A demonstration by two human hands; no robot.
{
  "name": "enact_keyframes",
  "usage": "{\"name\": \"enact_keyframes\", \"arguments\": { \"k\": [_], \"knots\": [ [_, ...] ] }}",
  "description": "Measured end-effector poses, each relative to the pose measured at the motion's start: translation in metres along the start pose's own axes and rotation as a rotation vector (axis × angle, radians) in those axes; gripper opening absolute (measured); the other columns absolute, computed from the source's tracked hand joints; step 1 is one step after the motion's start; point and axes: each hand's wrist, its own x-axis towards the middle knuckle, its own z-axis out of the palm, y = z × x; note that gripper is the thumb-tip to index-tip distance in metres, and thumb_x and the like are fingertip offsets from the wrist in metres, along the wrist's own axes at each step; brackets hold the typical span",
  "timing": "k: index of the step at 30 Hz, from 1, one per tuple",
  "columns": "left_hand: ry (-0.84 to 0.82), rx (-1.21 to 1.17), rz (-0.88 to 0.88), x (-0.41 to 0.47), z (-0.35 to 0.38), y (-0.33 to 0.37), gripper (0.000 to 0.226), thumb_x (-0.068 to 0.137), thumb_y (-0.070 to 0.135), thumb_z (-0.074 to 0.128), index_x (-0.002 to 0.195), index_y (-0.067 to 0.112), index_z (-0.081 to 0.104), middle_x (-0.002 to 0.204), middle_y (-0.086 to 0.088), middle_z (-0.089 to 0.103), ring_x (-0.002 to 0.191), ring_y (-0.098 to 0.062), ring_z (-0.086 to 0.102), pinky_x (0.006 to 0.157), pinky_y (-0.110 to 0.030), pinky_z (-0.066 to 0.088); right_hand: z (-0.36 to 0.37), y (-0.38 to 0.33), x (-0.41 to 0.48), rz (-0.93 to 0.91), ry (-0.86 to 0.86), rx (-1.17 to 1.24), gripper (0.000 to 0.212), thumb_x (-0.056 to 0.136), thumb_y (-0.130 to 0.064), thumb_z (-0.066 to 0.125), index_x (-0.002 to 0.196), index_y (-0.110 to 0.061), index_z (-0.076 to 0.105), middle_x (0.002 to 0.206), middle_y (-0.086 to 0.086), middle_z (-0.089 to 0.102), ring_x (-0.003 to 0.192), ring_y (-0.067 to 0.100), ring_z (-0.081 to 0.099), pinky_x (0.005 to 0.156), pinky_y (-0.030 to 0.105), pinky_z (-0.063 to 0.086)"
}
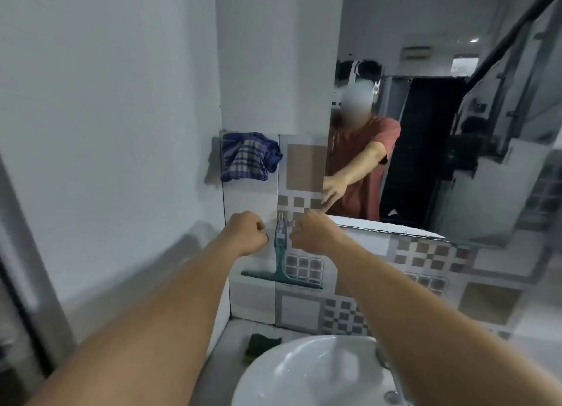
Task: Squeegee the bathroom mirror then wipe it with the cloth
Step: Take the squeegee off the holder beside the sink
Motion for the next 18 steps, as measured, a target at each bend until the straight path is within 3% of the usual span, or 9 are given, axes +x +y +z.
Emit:
{"name": "enact_keyframes", "arguments": {
  "k": [4,7,10,13,18],
  "knots": [
    [0.007,-0.074,-0.024,0.024,0.024,-0.022,0.029,0.086,0.01,0.068,0.114,0.011,0.073,0.114,-0.009,0.073,0.104,-0.027,0.066,0.098,-0.039,0.054,0.029,0.005,0.019,0.098,0.009,0.084,0.009,0.094,-0.015,0.055,0.096,-0.009,0.061,0.092,0.008,0.063,0.078,0.023,0.059,0.062,0.029,0.047],
    [0.049,-0.121,-0.021,0.041,0.045,-0.031,0.033,0.087,0.01,0.067,0.12,0.014,0.072,0.12,-0.005,0.072,0.108,-0.024,0.065,0.094,-0.028,0.05,0.051,0.007,0.033,0.141,0.04,0.171,0.014,0.095,-0.009,0.054,0.104,-0.008,0.064,0.096,0.009,0.067,0.082,0.024,0.064,0.074,0.038,0.06],
    [0.059,-0.175,-0.04,0.05,0.064,-0.033,0.025,0.089,0.011,0.067,0.112,0.016,0.075,0.113,-0.004,0.074,0.101,-0.023,0.065,0.085,-0.025,0.046,0.068,0.007,0.039,0.18,0.115,0.257,0.017,0.096,-0.005,0.054,0.11,-0.009,0.063,0.095,0.008,0.067,0.081,0.024,0.065,0.077,0.042,0.062],
    [0.083,-0.238,-0.073,0.056,0.077,-0.035,0.019,0.089,0.011,0.065,0.099,0.022,0.076,0.102,-0.001,0.076,0.095,-0.023,0.067,0.087,-0.031,0.053,0.079,0.008,0.043,0.217,0.197,0.351,0.021,0.097,-0.003,0.053,0.113,-0.012,0.063,0.098,0.008,0.069,0.082,0.025,0.066,0.076,0.043,0.062],
    [0.123,-0.348,-0.072,0.06,0.09,-0.038,0.022,0.085,0.003,0.071,0.103,0.017,0.073,0.099,0.001,0.075,0.092,-0.02,0.069,0.089,-0.033,0.056,0.088,0.013,0.047,0.222,0.282,0.464,0.02,0.099,-0.006,0.056,0.116,-0.012,0.064,0.104,0.004,0.07,0.089,0.02,0.066,0.082,0.039,0.061]
  ]
}}
